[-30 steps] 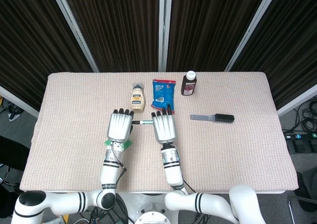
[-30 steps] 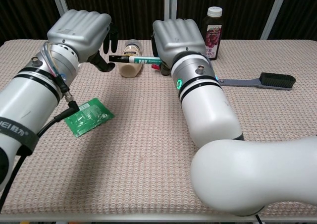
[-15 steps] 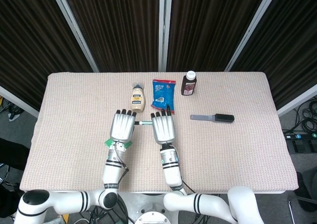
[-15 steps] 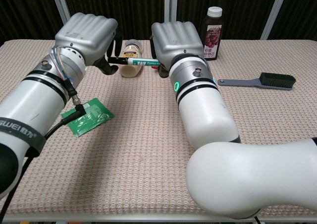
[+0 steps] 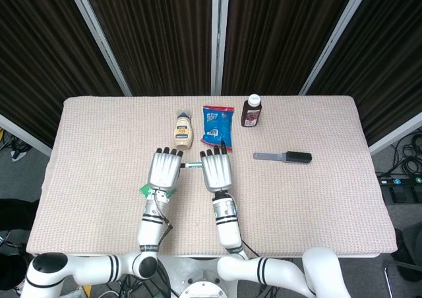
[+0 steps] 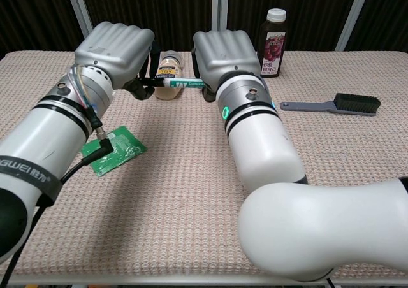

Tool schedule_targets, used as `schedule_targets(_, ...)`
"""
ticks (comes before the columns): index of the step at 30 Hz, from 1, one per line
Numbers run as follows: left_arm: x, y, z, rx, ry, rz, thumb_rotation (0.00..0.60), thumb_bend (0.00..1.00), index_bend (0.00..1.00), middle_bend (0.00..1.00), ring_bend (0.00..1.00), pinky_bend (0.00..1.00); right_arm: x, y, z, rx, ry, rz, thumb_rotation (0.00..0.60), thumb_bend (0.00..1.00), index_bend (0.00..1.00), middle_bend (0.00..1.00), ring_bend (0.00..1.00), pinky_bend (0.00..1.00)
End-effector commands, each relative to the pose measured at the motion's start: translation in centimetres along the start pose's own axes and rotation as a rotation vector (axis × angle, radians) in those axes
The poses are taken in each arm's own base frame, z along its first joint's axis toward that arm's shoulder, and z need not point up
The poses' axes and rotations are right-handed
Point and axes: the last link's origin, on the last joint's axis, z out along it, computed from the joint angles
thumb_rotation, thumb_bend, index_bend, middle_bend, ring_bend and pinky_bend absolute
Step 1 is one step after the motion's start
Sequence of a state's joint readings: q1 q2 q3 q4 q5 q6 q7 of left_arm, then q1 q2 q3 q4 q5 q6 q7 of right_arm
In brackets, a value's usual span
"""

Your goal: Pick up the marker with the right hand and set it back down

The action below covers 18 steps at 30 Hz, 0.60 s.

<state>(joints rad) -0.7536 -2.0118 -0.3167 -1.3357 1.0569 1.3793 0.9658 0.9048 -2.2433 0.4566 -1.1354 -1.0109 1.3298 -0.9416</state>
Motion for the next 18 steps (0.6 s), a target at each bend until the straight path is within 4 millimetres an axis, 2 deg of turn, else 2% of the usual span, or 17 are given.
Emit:
schedule_targets(1,-0.07,0.05,0.04,0.001,0.002,0.001,0.6,0.37,0.58,0.57,0.5,0.56,-0.04,-0.01,0.0,0.0,-0.001,-0.002,0.6,0.35,0.63,0.59,0.29,0.16)
schedule_targets(10,-0.28,0.17,0.15,0.003,0.002,0.008,0.6,0.4,0.6,0.59,0.53,0.58,-0.13,0.06,0.0,-0.003,-0.001,-0.009,0.6,0.35,0.63,0.59,0.29,0.16)
schedule_targets(18,-0.62,-0.49,0.13,0.012,0.004,0.004,0.6,0.4,0.62,0.61,0.55,0.6,0.03,0.56,0.11,-0.013,0.004,-0.008,0.6,0.35,0.63,0.59,0.29,0.16)
